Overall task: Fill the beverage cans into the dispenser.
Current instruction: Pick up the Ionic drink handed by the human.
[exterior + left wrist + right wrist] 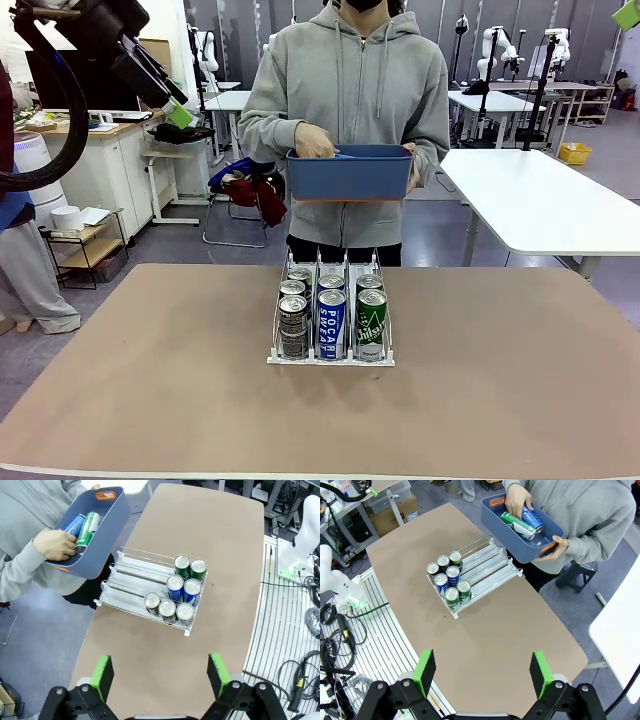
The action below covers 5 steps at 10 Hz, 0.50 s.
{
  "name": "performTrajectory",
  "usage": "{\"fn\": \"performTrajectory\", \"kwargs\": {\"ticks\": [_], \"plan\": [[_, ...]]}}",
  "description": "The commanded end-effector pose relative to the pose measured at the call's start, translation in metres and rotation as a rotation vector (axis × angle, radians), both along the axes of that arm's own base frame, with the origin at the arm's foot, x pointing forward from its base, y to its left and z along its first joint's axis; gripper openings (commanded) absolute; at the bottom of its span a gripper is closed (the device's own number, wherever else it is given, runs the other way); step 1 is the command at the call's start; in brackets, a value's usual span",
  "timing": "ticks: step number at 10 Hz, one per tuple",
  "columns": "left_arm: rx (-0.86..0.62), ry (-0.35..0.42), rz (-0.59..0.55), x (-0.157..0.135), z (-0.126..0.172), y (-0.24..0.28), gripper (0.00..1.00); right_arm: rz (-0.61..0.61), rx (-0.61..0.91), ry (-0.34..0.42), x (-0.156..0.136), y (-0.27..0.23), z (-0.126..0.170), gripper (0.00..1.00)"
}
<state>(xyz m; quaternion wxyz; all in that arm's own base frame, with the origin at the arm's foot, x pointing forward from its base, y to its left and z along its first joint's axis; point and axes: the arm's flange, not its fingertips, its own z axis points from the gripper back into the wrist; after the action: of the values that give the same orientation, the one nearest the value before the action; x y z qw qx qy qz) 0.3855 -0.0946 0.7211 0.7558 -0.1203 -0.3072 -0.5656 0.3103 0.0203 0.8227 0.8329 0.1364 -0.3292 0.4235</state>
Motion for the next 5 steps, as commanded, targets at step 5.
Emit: {"fn": "performTrajectory", "kwargs": {"ticks": [5], "plan": [[-0.199, 0.080, 0.236, 0.007, 0.018, 0.006, 1.00, 0.010, 0.023, -0.005, -0.002, 0.002, -0.004, 1.00]]}}
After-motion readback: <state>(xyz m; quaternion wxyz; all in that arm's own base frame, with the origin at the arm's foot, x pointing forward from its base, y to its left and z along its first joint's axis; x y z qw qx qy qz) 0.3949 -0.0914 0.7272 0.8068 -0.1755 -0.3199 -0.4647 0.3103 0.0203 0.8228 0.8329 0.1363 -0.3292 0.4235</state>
